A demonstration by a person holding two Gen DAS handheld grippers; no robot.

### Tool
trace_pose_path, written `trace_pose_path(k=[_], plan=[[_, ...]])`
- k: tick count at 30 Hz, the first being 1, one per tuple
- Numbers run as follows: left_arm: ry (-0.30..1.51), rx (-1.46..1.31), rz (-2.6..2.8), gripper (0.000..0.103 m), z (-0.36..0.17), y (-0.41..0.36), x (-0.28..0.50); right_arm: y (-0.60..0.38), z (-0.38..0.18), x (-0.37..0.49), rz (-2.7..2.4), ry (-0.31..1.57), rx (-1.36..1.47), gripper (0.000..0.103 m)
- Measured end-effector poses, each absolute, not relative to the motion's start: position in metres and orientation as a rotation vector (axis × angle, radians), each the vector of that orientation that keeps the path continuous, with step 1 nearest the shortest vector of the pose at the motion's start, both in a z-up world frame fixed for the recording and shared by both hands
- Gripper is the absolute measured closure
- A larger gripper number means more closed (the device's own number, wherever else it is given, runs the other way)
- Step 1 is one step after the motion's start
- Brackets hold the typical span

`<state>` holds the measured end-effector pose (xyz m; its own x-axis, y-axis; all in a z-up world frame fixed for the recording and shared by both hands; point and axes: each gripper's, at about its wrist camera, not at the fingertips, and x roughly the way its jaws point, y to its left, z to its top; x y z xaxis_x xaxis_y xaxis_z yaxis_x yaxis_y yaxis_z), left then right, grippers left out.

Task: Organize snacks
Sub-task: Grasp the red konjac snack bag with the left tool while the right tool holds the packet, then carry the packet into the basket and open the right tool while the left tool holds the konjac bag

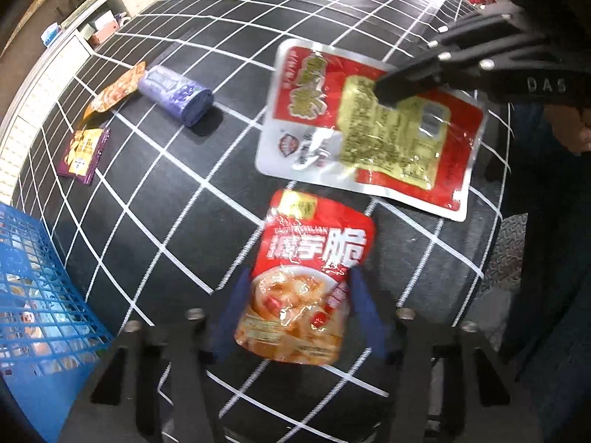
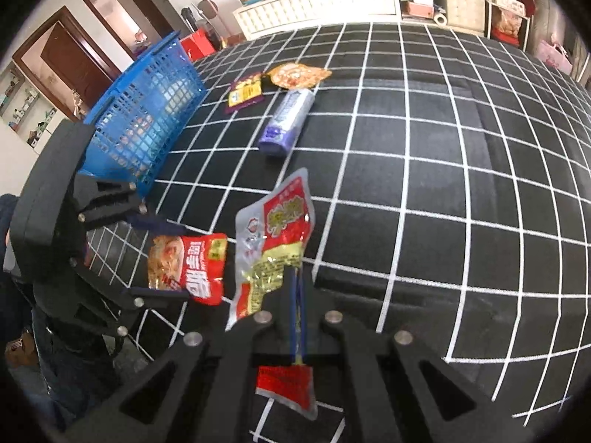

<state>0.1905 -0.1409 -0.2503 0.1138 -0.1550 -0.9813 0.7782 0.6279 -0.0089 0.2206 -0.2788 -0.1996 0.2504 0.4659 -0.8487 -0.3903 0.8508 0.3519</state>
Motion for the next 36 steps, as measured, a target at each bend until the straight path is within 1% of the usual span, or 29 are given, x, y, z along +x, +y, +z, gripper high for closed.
trace_pose_path(k=[3,6,8,13,21,31,36], plan=[[1.268,0.596,-0.743,0.072,-0.247,-0.145,0.179,-0.278,-0.195,0.216,0.579,1.180,0.091,0.100],[1.220,0.540,-0.718,0.077,-0.245,-0.143,0.170,-0.276,-0.190,0.207,0.573,1.175,0.096,0.100],[1.205,0.523,-0.691,0.078,-0.246,-0.140,0.169,-0.275,-0.184,0.200,0.566,1.166,0.094,0.100],[1.159,0.512,-0.675,0.078,-0.228,-0.133,0.158,-0.273,-0.161,0.190,0.548,1.123,0.067,0.100],[1.045,0.438,-0.626,0.078,-0.170,-0.104,0.145,-0.257,-0.116,0.188,0.538,1.038,0.028,0.100],[0.931,0.410,-0.533,0.078,-0.098,-0.030,0.138,-0.217,-0.048,0.191,0.568,0.894,-0.015,0.100],[0.892,0.403,-0.473,0.078,-0.075,0.010,0.149,-0.178,-0.027,0.191,0.615,0.855,-0.068,0.100]])
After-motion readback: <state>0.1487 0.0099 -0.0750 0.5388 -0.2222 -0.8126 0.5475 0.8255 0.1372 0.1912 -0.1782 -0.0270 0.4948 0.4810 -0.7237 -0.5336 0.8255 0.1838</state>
